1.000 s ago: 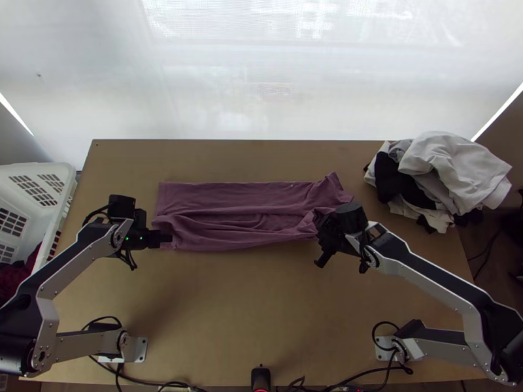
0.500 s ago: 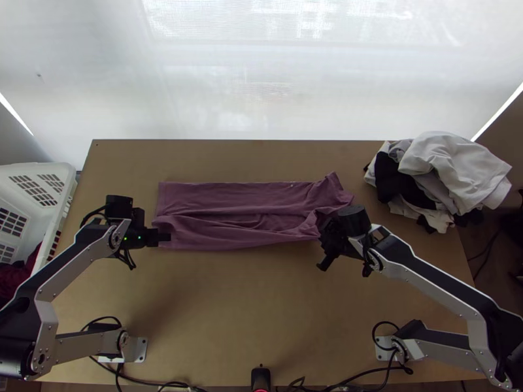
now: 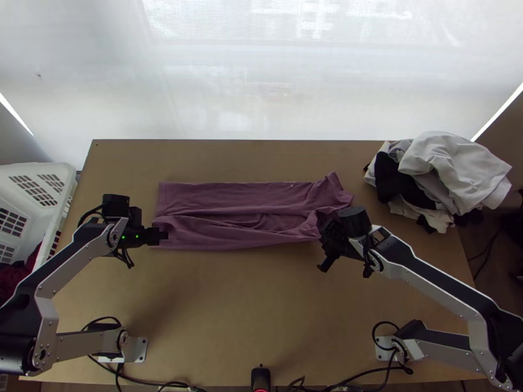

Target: Fold the t-shirt

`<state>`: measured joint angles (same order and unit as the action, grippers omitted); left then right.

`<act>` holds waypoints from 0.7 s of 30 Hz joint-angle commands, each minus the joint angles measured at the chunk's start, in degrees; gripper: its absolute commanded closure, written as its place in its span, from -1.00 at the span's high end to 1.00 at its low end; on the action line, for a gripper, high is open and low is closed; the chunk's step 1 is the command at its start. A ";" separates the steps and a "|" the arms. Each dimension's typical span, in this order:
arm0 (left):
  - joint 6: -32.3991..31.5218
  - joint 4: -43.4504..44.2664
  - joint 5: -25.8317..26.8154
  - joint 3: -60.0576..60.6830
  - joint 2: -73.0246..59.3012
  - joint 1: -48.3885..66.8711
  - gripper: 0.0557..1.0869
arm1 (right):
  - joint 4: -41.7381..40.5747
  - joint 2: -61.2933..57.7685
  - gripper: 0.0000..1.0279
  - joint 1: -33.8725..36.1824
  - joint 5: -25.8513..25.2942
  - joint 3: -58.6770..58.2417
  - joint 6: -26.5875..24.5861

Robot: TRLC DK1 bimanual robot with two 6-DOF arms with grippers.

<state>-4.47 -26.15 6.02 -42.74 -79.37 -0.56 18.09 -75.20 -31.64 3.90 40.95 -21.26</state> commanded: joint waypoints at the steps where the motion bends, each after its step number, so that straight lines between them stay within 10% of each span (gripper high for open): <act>1: -0.28 0.05 0.13 0.29 -1.57 0.38 -0.02 | 0.02 -0.04 -0.95 0.00 -0.12 -0.17 -0.01; 13: -0.36 -0.04 0.22 0.55 -1.75 0.73 -0.90 | 0.02 -0.04 -0.95 0.17 -0.12 -0.26 -0.01; 21: -0.28 -0.74 0.22 0.64 -0.17 0.12 -0.93 | 0.28 0.67 -0.95 0.70 -0.12 -0.34 -0.01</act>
<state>-4.91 -26.22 6.42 -42.17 -80.66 0.12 18.11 -75.13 -31.31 3.73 40.64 -21.28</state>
